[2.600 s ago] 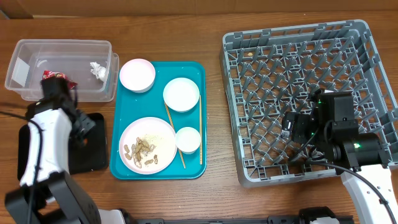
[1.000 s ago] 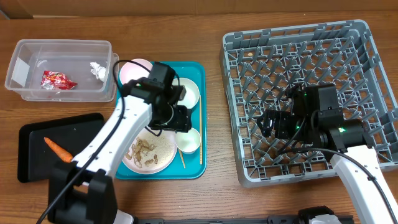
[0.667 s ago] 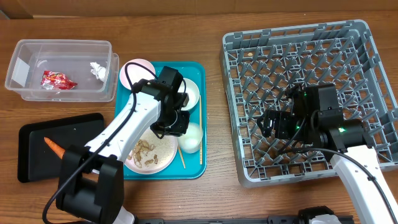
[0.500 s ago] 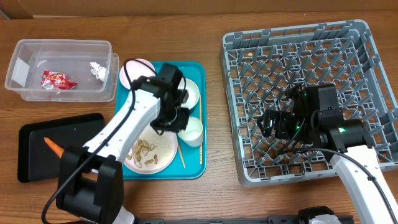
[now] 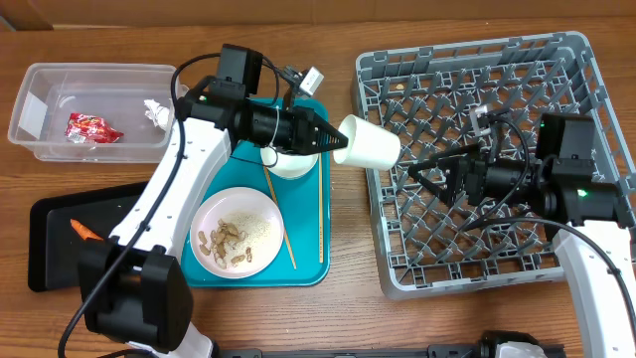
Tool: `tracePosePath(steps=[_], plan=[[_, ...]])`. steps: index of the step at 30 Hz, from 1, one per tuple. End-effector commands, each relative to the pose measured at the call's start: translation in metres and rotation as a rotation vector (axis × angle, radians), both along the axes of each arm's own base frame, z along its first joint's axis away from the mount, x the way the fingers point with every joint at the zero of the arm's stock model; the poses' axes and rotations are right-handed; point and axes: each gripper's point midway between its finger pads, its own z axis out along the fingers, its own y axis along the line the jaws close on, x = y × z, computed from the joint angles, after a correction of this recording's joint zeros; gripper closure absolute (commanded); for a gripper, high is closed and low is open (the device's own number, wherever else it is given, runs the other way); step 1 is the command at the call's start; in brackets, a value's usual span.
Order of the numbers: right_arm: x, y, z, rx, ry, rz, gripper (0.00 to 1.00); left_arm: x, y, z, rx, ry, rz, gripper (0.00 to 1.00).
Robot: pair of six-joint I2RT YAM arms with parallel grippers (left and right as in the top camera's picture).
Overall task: Sort waste into correct bins and load items into the dishwasher
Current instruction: 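Hand the white cup from the left gripper to the right gripper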
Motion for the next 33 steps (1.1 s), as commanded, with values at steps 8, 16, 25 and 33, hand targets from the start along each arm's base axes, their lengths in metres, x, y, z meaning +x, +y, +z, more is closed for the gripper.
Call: tracePosePath(steps=[8,16,25,33], plan=[[-0.004,0.019,0.027,0.097,-0.135,0.150,0.00,-0.019,-0.034,0.016,-0.138,0.107,-0.128,0.96],[-0.006,0.026,0.029,0.096,-0.160,0.177,0.05,-0.025,-0.056,0.022,-0.147,0.109,-0.160,0.96],[0.001,0.026,0.035,0.089,-0.232,0.180,0.46,-0.026,-0.057,0.021,-0.140,0.110,-0.160,0.94],[0.023,0.010,0.006,-0.064,-0.134,0.010,0.48,0.003,-0.041,-0.016,0.060,0.055,0.005,0.52]])
